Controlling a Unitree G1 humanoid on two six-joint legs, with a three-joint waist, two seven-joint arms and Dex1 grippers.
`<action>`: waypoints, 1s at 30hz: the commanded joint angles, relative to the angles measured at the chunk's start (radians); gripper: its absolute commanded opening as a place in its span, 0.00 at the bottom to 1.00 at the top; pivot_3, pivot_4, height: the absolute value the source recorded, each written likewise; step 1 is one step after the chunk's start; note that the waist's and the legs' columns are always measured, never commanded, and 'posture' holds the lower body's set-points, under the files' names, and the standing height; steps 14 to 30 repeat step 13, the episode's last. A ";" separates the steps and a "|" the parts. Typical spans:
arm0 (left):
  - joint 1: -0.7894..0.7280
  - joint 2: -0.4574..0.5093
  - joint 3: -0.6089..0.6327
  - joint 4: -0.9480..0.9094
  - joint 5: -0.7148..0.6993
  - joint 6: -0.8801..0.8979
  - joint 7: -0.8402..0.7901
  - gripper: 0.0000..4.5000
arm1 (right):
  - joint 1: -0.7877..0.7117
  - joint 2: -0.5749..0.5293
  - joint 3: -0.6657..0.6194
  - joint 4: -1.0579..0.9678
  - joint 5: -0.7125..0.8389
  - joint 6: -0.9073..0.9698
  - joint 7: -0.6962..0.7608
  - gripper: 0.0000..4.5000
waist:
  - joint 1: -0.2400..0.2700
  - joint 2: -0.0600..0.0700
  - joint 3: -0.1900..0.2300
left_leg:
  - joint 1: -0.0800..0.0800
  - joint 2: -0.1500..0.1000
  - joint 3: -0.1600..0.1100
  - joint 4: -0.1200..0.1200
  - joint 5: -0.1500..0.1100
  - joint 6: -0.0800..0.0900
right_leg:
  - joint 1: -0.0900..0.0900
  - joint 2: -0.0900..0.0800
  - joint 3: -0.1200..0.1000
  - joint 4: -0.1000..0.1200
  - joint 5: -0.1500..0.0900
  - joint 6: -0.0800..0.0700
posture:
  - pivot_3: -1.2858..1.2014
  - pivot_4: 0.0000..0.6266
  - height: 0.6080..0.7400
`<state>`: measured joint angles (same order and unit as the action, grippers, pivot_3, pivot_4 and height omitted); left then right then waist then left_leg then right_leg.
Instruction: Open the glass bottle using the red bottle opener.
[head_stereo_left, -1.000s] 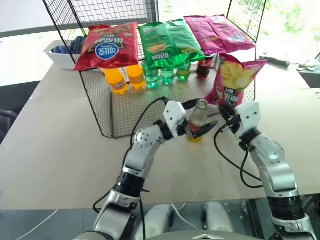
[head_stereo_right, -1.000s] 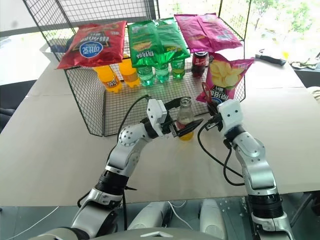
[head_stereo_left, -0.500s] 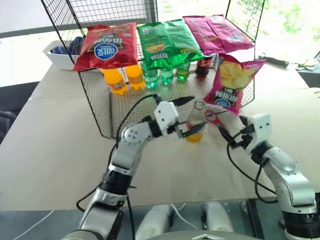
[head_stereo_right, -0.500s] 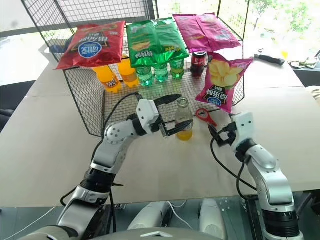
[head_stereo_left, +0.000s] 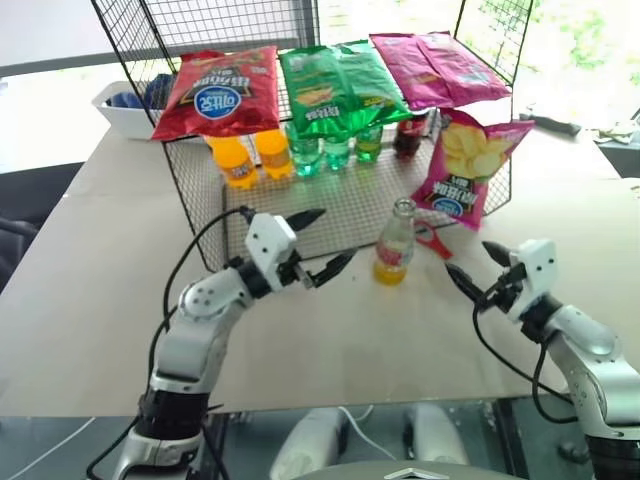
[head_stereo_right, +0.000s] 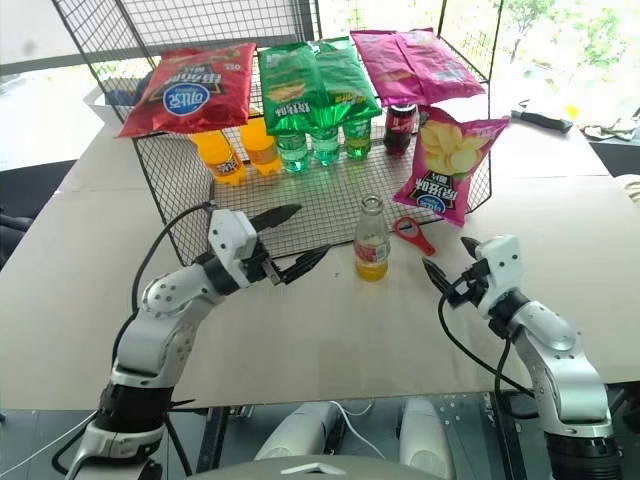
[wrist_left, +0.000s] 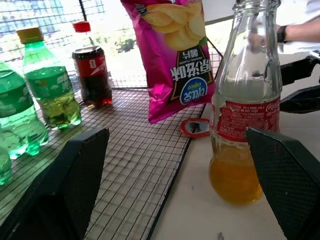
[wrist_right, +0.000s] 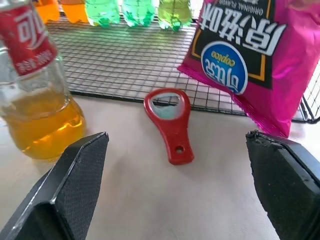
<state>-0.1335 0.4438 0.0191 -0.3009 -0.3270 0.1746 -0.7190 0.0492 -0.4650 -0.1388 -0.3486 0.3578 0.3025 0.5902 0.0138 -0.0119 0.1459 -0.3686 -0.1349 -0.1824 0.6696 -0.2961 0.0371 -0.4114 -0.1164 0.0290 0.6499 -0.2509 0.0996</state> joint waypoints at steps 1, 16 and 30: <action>0.078 0.024 0.062 -0.015 0.030 -0.002 0.056 1.00 | 0.044 -0.037 -0.042 0.015 0.023 -0.095 0.095 0.99 | 0.000 0.000 0.000 | 0.000 0.000 0.000 -0.001 0.000 0.000 | 0.000 0.000 0.000 0.000 0.000 0.000 | 0.52 0.24 1.00; 0.358 0.023 0.113 -0.118 0.059 0.047 0.160 1.00 | 0.152 -0.086 -0.071 0.164 0.023 -0.312 0.255 0.99 | 0.004 0.001 0.001 | 0.002 0.001 0.002 -0.002 0.000 0.000 | 0.002 0.000 0.002 -0.002 0.000 0.000 | 0.52 0.24 1.00; 0.358 0.023 0.113 -0.118 0.059 0.047 0.160 1.00 | 0.152 -0.086 -0.071 0.164 0.023 -0.312 0.255 0.99 | 0.004 0.001 0.001 | 0.002 0.001 0.002 -0.002 0.000 0.000 | 0.002 0.000 0.002 -0.002 0.000 0.000 | 0.52 0.24 1.00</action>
